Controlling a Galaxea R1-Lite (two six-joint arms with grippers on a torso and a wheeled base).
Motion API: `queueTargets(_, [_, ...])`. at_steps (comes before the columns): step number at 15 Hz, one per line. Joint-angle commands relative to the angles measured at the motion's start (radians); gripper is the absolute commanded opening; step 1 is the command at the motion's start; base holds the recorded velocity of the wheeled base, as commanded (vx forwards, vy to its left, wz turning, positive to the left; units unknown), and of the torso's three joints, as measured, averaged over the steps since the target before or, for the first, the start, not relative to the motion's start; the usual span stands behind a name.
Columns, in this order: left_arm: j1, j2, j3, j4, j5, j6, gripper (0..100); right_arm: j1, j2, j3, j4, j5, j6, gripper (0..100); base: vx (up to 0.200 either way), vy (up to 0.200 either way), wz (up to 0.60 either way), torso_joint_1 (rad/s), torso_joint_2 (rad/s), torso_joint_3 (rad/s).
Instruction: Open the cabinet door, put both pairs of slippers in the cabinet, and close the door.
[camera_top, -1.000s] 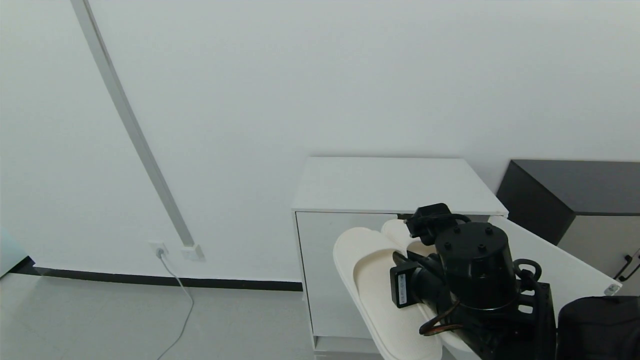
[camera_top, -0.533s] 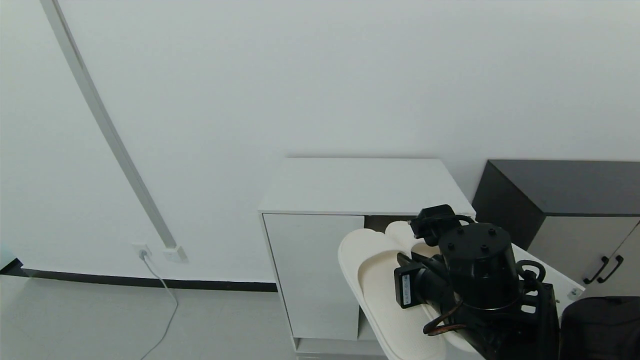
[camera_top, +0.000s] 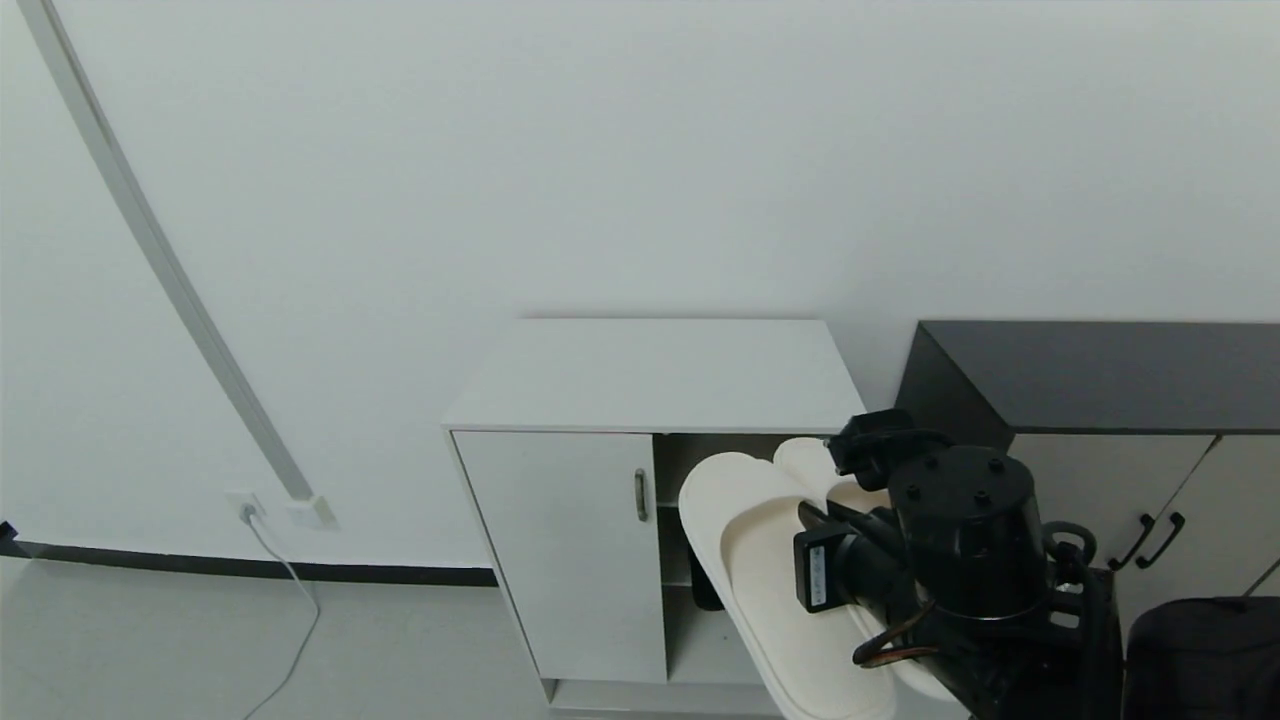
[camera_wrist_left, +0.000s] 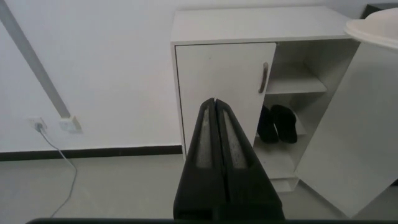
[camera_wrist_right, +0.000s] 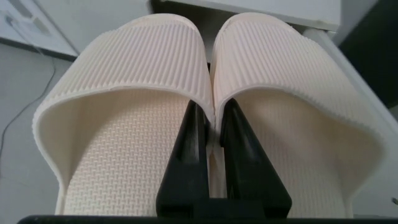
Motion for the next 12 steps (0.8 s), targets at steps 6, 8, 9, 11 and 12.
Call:
queueTargets(6, [-0.001, 0.001, 0.000, 0.000, 0.000, 0.000, 0, -0.001, 0.000, 0.012, -0.014, 0.001, -0.002, 0, 0.000, 0.000, 0.00, 0.000, 0.00, 0.000])
queueTargets(8, [-0.001, 0.001, 0.000, 0.000, 0.000, 0.000, 0, -0.001, 0.002, 0.017, -0.014, 0.001, -0.002, 0, 0.000, 0.000, 0.00, 0.000, 0.00, 0.000])
queueTargets(9, [-0.001, 0.001, 0.000, 0.000, 0.000, 0.000, 0, -0.001, 0.002, 0.017, -0.014, 0.001, -0.002, 0, 0.000, 0.000, 0.00, 0.000, 0.00, 0.000])
queueTargets(11, [-0.001, 0.000, 0.000, 0.000, 0.000, 0.000, 0, -0.001, 0.003, 0.017, -0.014, 0.001, -0.002, 0, 0.000, 0.000, 0.00, 0.000, 0.00, 0.000])
queueTargets(12, [-0.001, 0.001, 0.000, 0.000, 0.000, 0.000, 0, 0.001, 0.003, 0.019, -0.015, 0.001, -0.002, 0, 0.000, 0.000, 0.00, 0.000, 0.00, 0.000])
